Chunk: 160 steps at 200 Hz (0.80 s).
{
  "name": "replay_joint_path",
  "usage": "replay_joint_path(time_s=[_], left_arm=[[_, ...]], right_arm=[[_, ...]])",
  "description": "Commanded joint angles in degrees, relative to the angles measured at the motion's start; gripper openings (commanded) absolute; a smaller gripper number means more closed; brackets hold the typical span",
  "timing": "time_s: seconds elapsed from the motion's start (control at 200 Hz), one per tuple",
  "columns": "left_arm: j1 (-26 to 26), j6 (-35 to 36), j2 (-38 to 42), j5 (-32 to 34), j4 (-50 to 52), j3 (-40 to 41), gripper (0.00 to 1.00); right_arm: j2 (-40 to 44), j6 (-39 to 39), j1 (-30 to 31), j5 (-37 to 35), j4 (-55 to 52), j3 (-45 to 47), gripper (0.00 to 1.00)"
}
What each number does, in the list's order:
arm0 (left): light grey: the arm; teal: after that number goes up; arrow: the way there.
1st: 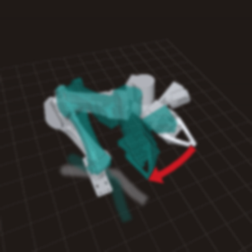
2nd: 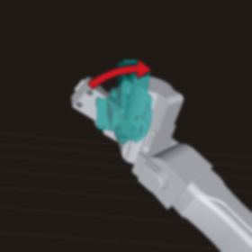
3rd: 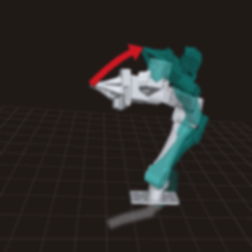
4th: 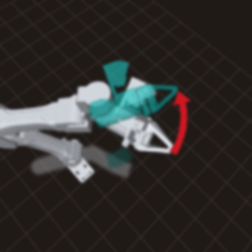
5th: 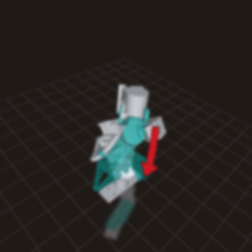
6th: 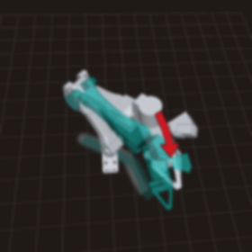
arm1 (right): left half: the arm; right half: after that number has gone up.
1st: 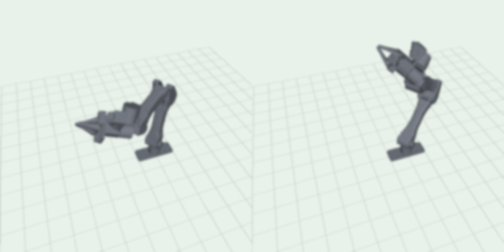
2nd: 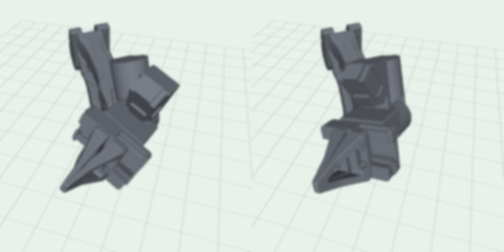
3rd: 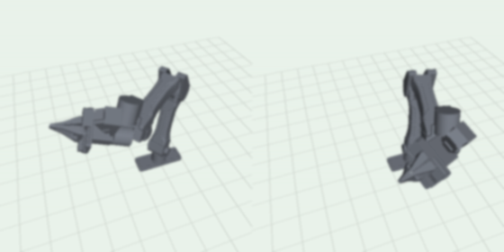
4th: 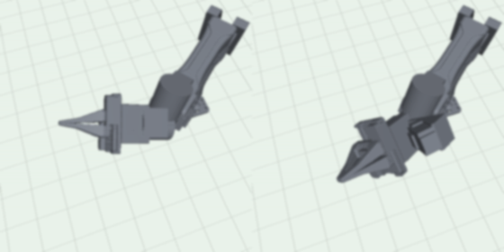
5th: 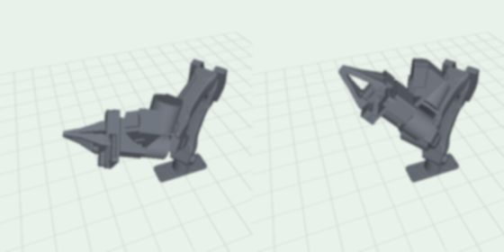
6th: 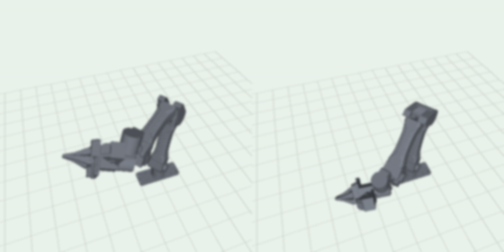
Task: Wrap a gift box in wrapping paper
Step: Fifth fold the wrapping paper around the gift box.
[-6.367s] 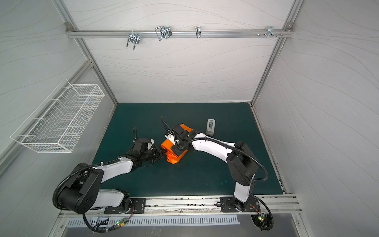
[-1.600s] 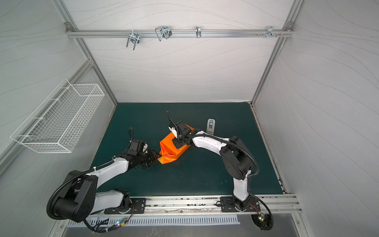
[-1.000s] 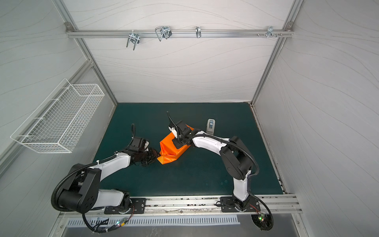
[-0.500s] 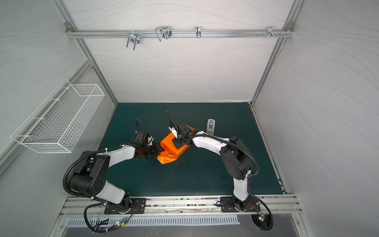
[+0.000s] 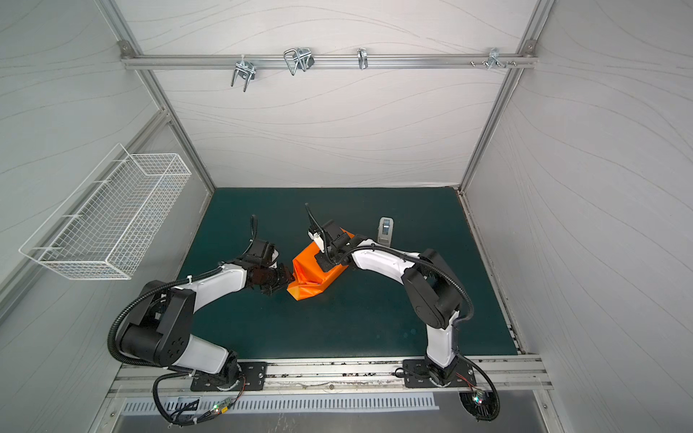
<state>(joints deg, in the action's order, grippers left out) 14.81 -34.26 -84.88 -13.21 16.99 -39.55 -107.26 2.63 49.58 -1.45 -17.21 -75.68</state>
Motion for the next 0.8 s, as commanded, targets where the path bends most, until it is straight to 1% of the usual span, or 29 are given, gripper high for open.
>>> replay_joint_path(time_s=[0.0, 0.3, 0.4, 0.57, 0.795], left_arm=[[0.1, 1.8, 0.4, 2.9, 3.7, 0.1, 0.44], [1.1, -2.6, -5.2, -6.6, -5.9, 3.0, 0.44], [2.1, -3.9, -7.1, -8.2, -8.5, 3.4, 0.43], [2.9, -4.5, -9.2, -9.2, -10.5, 3.8, 0.42], [2.9, -5.0, -5.7, -8.7, -9.8, 5.1, 0.40]], right_arm=[[-5.9, -1.0, 1.0, 4.1, -11.8, 4.6, 0.03], [-5.9, -1.0, 0.9, 4.2, -11.5, 4.9, 0.02], [-5.9, -1.0, 0.9, 4.3, -11.6, 4.8, 0.02], [-5.7, -1.1, 0.7, 4.2, -11.8, 4.8, 0.02], [-5.3, -1.0, 0.7, 4.5, -12.0, 4.4, 0.02]])
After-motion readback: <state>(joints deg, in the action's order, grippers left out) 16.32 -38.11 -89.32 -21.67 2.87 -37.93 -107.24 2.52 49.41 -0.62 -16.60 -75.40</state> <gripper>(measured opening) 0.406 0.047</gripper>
